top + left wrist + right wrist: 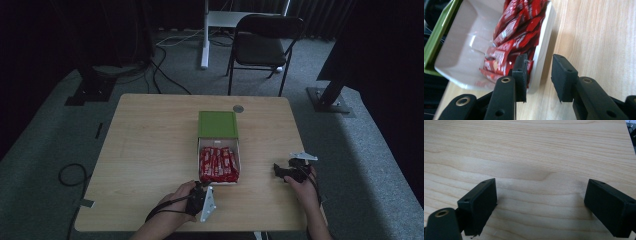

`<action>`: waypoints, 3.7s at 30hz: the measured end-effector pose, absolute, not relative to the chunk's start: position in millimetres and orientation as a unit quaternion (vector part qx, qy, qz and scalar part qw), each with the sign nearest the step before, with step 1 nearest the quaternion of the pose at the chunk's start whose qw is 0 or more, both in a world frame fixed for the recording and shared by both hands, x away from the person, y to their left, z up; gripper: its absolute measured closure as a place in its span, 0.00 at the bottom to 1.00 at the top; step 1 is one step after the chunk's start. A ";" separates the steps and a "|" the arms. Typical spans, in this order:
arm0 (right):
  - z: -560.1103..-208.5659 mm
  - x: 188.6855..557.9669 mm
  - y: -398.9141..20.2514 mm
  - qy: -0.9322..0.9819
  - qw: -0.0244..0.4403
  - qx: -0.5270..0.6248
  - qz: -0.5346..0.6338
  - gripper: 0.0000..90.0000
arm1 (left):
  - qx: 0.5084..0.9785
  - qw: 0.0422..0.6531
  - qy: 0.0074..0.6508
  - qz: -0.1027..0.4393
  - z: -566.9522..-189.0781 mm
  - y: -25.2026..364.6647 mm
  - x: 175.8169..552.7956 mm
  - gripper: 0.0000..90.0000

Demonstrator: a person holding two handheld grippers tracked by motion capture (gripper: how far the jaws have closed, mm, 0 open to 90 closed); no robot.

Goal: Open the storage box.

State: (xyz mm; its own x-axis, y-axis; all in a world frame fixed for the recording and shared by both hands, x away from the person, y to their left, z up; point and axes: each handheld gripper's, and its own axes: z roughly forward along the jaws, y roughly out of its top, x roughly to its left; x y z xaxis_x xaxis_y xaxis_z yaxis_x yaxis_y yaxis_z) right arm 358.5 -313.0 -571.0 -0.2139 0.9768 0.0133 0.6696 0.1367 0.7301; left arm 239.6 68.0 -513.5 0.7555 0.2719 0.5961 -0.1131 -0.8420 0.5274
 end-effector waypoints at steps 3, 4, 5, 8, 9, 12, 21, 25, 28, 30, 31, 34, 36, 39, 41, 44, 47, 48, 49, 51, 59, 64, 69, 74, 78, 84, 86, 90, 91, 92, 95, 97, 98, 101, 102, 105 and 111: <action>-571.0 358.5 -313.0 0.713 0.245 0.577 0.314 0.12 | 0.893 0.294 0.070 0.334 -512.8 80.1 243.4 0.74; -571.0 358.5 -313.0 0.713 0.245 0.577 0.314 0.12 | 0.891 0.298 0.081 0.332 -512.9 84.1 244.9 0.74; -571.0 358.5 -313.0 0.713 0.245 0.577 0.314 0.12 | 0.891 0.299 0.087 0.330 -512.7 88.2 246.2 0.74; -571.0 358.5 -313.0 0.713 0.245 0.577 0.314 0.12 | 0.888 0.313 0.107 0.321 -511.9 100.0 249.7 0.74; -571.0 358.5 -313.0 0.713 0.245 0.577 0.314 0.12 | 0.886 0.319 0.113 0.318 -511.7 103.9 250.6 0.74; -571.0 358.5 -313.0 0.713 0.245 0.577 0.314 0.12 | 0.880 0.342 0.122 0.306 -510.8 114.9 252.6 0.74; -571.1 358.6 -313.0 0.713 0.245 0.577 0.315 0.12 | 0.861 0.370 0.185 0.296 -516.2 146.3 263.5 0.73; -571.1 358.6 -313.0 0.713 0.245 0.577 0.314 0.12 | 0.851 0.373 0.221 0.297 -520.7 161.0 269.7 0.73; -571.1 358.6 -313.0 0.713 0.245 0.577 0.314 0.12 | 0.843 0.373 0.249 0.297 -524.5 172.1 274.4 0.73; -571.1 358.5 -313.2 0.714 0.246 0.576 0.314 0.12 | 0.836 0.374 0.267 0.299 -526.9 179.4 277.1 0.71; -571.1 358.5 -313.2 0.714 0.246 0.576 0.314 0.12 | 0.833 0.375 0.278 0.298 -528.2 182.7 278.3 0.71; -571.1 358.6 -313.2 0.714 0.246 0.576 0.314 0.12 | 0.819 0.380 0.308 0.300 -530.6 192.5 281.0 0.69; -571.2 358.6 -313.2 0.714 0.246 0.576 0.314 0.12 | 0.809 0.381 0.324 0.309 -530.9 199.1 282.9 0.69; -571.2 358.6 -313.2 0.714 0.246 0.576 0.314 0.12 | 0.800 0.384 0.343 0.308 -530.9 207.5 284.2 0.66; -571.2 358.6 -313.1 0.713 0.246 0.576 0.314 0.12 | 0.796 0.383 0.354 0.308 -531.1 212.4 284.9 0.63; -571.1 358.6 -313.2 0.714 0.246 0.576 0.314 0.12 | 0.789 0.381 0.372 0.307 -531.3 219.9 286.2 0.61; -571.2 358.6 -313.2 0.714 0.246 0.576 0.314 0.12 | 0.779 0.380 0.390 0.311 -531.2 226.7 286.5 0.58; -571.1 358.6 -313.2 0.714 0.246 0.576 0.314 0.12 | 0.774 0.380 0.398 0.314 -531.1 228.9 286.6 0.58; -571.2 358.5 -313.2 0.714 0.246 0.576 0.314 0.12 | 0.772 0.378 0.403 0.313 -530.9 231.4 286.8 0.58; -571.2 358.6 -313.2 0.714 0.246 0.576 0.314 0.12 | 0.771 0.373 0.409 0.315 -531.1 235.6 286.9 0.56; -571.2 358.6 -313.2 0.714 0.246 0.576 0.314 0.12 | 0.759 0.374 0.435 0.308 -529.7 246.5 287.7 0.43; -571.1 358.6 -313.2 0.714 0.246 0.576 0.314 0.12 | 0.746 0.375 0.464 0.296 -529.9 252.4 289.4 0.28; -571.1 358.6 -313.2 0.714 0.246 0.576 0.314 0.12 | 0.740 0.371 0.476 0.296 -530.4 256.3 290.5 0.16; -571.1 358.6 -313.3 0.714 0.246 0.576 0.314 0.12 | 0.733 0.370 0.489 0.293 -531.9 256.9 291.7 0.16; -571.1 358.6 -313.3 0.714 0.246 0.576 0.314 0.12 | 0.735 0.352 0.506 0.280 -532.6 257.6 292.6 0.17; -571.1 358.6 -313.3 0.714 0.246 0.576 0.314 0.12 | 0.732 0.342 0.511 0.293 -534.6 260.3 294.4 0.12; -571.1 358.6 -313.3 0.714 0.246 0.576 0.314 0.12 | 0.727 0.334 0.519 0.301 -535.3 262.4 295.3 0.09; -571.1 358.6 -313.3 0.714 0.246 0.576 0.314 0.12 | 0.727 0.320 0.529 0.298 -536.5 265.5 297.1 0.04; -571.1 358.6 -313.3 0.714 0.246 0.576 0.314 0.12 | 0.730 0.315 0.529 0.297 -537.0 266.2 297.5 0.04; -571.2 358.6 -313.3 0.714 0.246 0.576 0.314 0.12 | 0.730 0.312 0.531 0.295 -537.8 266.6 298.1 0.04; -571.1 358.6 -313.3 0.714 0.246 0.576 0.314 0.12 | 0.732 0.306 0.536 0.289 -540.3 266.9 299.2 0.04; -571.1 358.6 -313.2 0.714 0.246 0.576 0.314 0.12 | 0.734 0.301 0.536 0.288 -541.4 266.7 299.8 0.04; -571.1 358.6 -313.2 0.714 0.246 0.576 0.314 0.12 | 0.732 0.300 0.541 0.284 -542.1 266.6 300.4 0.04; -571.1 358.6 -313.2 0.714 0.246 0.576 0.314 0.12 | 0.728 0.297 0.548 0.284 -543.7 267.0 302.6 0.04; -571.1 358.6 -313.3 0.714 0.246 0.576 0.314 0.12 | 0.728 0.295 0.550 0.285 -543.9 267.2 303.0 0.04; -571.2 358.6 -313.2 0.714 0.246 0.576 0.314 0.12 | 0.724 0.292 0.557 0.282 -544.8 268.5 304.6 0.04; -571.1 358.6 -313.2 0.714 0.246 0.576 0.314 0.12 | 0.729 0.280 0.559 0.278 -549.0 270.3 307.9 0.04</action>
State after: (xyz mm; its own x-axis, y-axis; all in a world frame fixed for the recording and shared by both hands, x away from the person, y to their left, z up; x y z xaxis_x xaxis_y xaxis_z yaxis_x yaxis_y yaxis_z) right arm 358.6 -313.2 -571.1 -0.2159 0.9764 0.0106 0.6682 0.1398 0.7307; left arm 307.9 270.3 -549.0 0.2200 0.9711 0.0920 0.6590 -0.2175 0.7200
